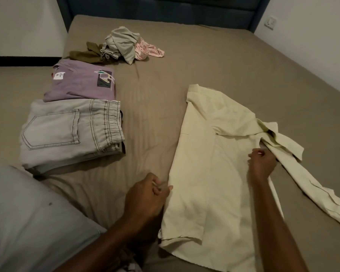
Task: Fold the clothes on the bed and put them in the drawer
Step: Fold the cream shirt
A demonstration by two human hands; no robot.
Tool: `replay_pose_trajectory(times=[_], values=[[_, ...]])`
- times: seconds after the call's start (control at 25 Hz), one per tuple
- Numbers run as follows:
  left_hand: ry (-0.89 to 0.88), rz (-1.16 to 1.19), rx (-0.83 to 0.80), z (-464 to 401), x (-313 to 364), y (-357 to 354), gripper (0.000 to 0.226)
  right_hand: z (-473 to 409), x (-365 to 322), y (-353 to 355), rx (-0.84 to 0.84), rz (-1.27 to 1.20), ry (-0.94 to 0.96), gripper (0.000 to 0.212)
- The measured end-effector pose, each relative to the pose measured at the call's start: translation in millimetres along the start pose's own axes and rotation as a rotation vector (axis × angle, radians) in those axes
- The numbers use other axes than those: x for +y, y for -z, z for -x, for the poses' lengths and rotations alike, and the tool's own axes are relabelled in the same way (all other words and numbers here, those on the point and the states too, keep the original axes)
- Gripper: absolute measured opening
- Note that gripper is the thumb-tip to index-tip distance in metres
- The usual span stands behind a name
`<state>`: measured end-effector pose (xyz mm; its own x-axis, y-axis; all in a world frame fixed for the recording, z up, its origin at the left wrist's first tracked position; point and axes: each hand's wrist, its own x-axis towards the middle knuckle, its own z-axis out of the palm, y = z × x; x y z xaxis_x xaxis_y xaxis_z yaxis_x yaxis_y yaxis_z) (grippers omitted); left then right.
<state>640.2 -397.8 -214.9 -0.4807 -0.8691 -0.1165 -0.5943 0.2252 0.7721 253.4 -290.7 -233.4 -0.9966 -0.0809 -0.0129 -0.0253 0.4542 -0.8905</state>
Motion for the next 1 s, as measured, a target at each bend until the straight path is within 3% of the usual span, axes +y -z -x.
replay_pose_trajectory(times=[0.08,0.12,0.24,0.36,0.44,0.52,0.6,0.76,0.84,1.0], values=[[0.174,0.313,-0.207,2.0,-14.8,1.7,0.043,85.9,-14.2,-0.4,-0.144,0.022,0.042,0.015],[0.214,0.383,-0.295,3.8,-19.7,-0.7,0.048,118.9,-16.9,0.3,-0.218,0.055,0.058,0.024],[0.123,0.317,-0.514,12.1,-30.4,-7.2,0.053,172.5,-22.3,3.1,-0.395,0.275,0.066,0.045],[0.113,0.430,-0.736,23.4,-34.6,-4.7,0.034,196.2,-26.6,13.2,-0.593,0.271,-0.043,0.039],[0.106,0.511,-0.788,30.7,-30.9,1.9,0.029,203.7,-32.1,26.5,-0.682,0.111,-0.092,0.027],[0.142,0.557,-0.790,34.0,-28.4,9.9,0.033,213.3,-31.2,38.0,-0.690,-0.103,-0.140,0.013],[0.223,0.469,-0.780,35.1,-29.1,19.3,0.041,222.6,-19.0,42.9,-0.646,-0.131,-0.173,0.010],[0.414,0.250,-0.918,40.3,-35.8,22.3,0.053,236.0,8.5,42.2,-0.541,-0.009,-0.077,0.015],[0.420,0.256,-0.951,43.1,-38.2,20.1,0.058,233.2,10.6,37.6,-0.479,0.103,0.035,0.008],[0.342,0.144,-1.015,41.8,-42.7,22.7,0.069,218.8,6.3,27.3,-0.413,0.270,0.157,0.018]])
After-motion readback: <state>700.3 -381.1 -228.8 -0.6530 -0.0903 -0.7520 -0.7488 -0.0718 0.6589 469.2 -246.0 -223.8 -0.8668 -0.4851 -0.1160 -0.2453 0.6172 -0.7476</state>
